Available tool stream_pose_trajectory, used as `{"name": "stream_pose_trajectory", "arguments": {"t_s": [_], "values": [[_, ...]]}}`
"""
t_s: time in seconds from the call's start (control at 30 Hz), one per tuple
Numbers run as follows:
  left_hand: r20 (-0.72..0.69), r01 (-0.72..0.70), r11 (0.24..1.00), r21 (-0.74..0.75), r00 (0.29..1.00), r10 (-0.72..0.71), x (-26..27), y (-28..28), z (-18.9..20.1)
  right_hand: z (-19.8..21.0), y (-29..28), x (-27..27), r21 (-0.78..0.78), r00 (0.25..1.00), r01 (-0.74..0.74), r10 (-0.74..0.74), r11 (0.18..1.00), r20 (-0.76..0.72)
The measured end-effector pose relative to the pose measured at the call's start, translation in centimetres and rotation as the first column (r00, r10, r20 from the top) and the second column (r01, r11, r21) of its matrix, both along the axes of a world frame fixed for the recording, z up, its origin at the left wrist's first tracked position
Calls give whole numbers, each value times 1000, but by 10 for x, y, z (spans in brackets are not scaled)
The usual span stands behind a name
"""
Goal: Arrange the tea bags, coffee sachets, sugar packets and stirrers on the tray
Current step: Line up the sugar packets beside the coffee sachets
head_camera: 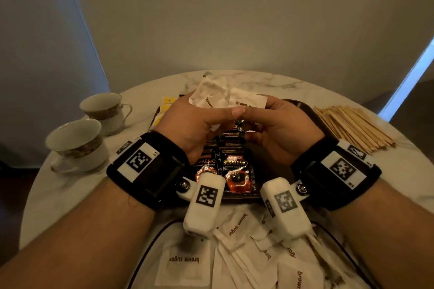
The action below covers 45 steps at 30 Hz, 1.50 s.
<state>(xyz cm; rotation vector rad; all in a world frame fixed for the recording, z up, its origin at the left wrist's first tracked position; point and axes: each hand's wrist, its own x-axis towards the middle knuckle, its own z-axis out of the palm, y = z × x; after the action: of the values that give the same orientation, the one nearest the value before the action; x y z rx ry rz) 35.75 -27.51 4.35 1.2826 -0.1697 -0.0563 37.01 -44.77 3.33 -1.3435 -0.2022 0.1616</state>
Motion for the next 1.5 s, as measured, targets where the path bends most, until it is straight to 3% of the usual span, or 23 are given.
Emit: {"name": "stream_pose_trajectory", "arguments": {"t_s": [0.43, 0.73, 0.83, 1.03, 1.2, 1.33, 1.5], "values": [[-121, -79, 991, -104, 990, 66, 5, 2, 1, 3, -5, 4, 17, 979, 186, -187, 982, 77], [-109, -153, 983, -102, 984, 142, 6, -1, 0, 6, -10, 1, -84, 988, 78, -66, 993, 142], [-130, -180, 980, -84, 977, 168, 6, -3, 0, 6, -14, 4, -130, 979, 161, -141, 978, 146], [-157, -251, 966, -61, 958, 239, 10, 2, 2, -2, -33, 20, -257, 932, 315, -349, 914, -99], [-165, -244, 968, -51, 958, 233, 11, 6, 3, -5, -44, 26, -427, 895, 259, -382, 866, -232], [-171, -235, 970, -64, 960, 222, 11, 10, 5, -8, -46, 27, -458, 900, 172, -329, 872, -288], [-169, -230, 970, -85, 962, 213, 10, 11, 7, -11, -47, 29, -486, 892, 165, -340, 859, -298]]}}
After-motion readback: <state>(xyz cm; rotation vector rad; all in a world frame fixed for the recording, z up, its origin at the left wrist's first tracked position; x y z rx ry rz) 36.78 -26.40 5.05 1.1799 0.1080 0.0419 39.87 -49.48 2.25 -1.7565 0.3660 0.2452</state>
